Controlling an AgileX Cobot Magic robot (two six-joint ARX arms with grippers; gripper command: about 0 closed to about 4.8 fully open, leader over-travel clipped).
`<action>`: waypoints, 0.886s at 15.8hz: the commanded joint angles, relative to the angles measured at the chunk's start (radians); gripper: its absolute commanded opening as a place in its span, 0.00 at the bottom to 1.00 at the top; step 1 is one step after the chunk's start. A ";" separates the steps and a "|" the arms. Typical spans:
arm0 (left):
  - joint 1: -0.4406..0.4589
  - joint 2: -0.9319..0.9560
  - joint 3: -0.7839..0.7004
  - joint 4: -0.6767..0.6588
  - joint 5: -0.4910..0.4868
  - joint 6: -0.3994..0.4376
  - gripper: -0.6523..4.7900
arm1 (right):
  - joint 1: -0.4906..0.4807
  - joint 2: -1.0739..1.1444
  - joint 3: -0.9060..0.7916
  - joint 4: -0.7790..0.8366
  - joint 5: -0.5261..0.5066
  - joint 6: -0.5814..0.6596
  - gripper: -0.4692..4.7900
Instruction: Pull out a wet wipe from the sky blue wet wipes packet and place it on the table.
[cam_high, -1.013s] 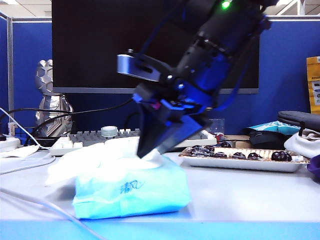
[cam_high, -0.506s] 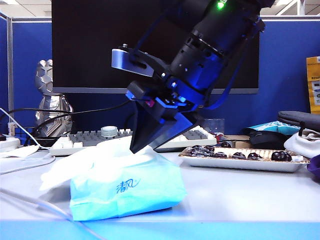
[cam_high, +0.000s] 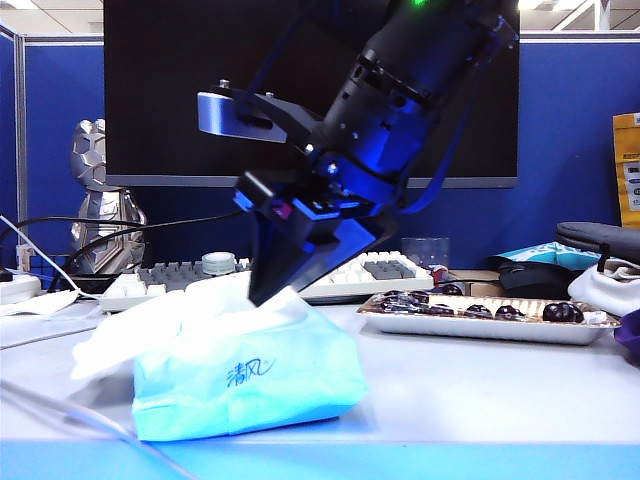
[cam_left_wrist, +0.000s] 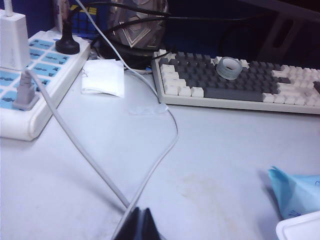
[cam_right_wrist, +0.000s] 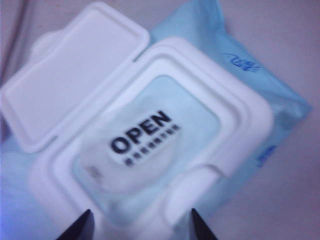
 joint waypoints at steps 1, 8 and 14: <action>0.002 -0.003 -0.001 0.007 0.000 0.003 0.12 | 0.001 -0.006 0.005 0.008 0.080 -0.008 0.60; 0.002 -0.003 -0.001 0.007 0.000 0.003 0.12 | 0.016 -0.008 0.059 -0.011 0.027 -0.023 0.60; 0.002 -0.003 -0.001 0.007 0.000 0.003 0.12 | 0.022 -0.005 0.081 -0.108 0.026 -0.030 0.60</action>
